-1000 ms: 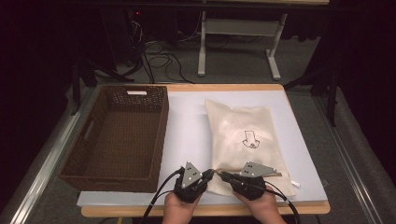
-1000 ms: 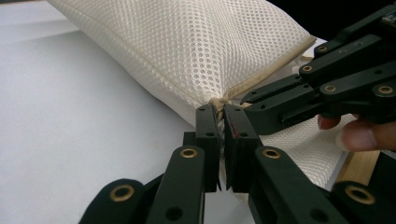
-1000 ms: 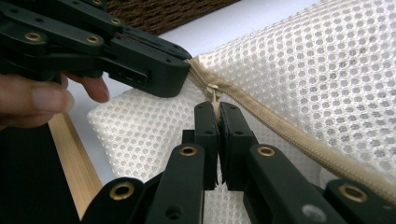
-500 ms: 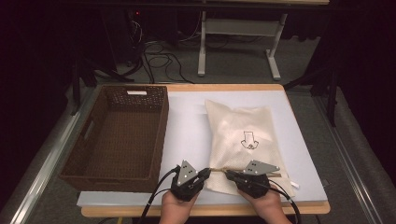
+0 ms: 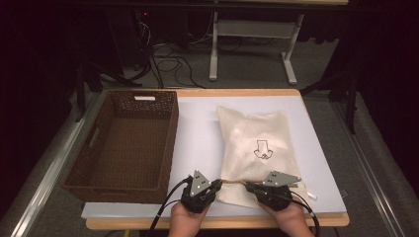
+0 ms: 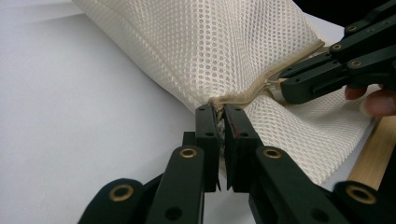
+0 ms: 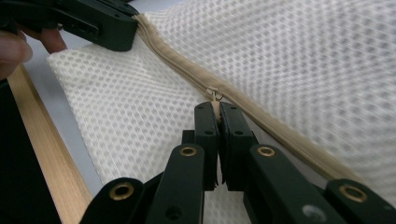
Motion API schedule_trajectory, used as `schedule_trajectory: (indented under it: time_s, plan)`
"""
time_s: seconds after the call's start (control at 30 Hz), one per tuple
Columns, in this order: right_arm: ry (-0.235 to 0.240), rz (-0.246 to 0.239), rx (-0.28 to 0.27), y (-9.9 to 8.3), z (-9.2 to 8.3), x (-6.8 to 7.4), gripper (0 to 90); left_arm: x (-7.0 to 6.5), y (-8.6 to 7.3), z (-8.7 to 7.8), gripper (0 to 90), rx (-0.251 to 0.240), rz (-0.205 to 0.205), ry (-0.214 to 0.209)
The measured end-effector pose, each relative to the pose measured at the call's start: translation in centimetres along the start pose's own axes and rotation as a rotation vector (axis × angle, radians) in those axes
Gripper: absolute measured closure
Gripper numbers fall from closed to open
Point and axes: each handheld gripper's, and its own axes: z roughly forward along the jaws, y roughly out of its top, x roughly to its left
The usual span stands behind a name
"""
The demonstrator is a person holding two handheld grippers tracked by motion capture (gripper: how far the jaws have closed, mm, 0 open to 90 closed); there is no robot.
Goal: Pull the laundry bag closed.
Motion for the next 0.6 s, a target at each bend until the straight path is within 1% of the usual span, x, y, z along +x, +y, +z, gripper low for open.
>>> schedule_trajectory:
  time_s: [0.1,0.27,0.43,0.6]
  plan:
    - [-0.018,0.014,-0.004,-0.3,-0.8,-0.6,88.5,0.0,0.0,0.0,85.3,0.001,0.0,0.003]
    - [-0.025,0.026,-0.004,-0.9,-2.1,-1.4,88.4,0.0,-0.1,0.2,85.0,0.014,0.002,0.004]
    - [-0.048,0.055,-0.009,-1.9,-3.6,-2.4,88.3,0.1,-0.1,0.4,84.9,0.027,-0.001,0.003]
    - [-0.063,0.072,-0.004,-2.4,-4.4,-3.1,88.4,0.2,-0.2,0.5,84.9,0.04,-0.001,0.005]
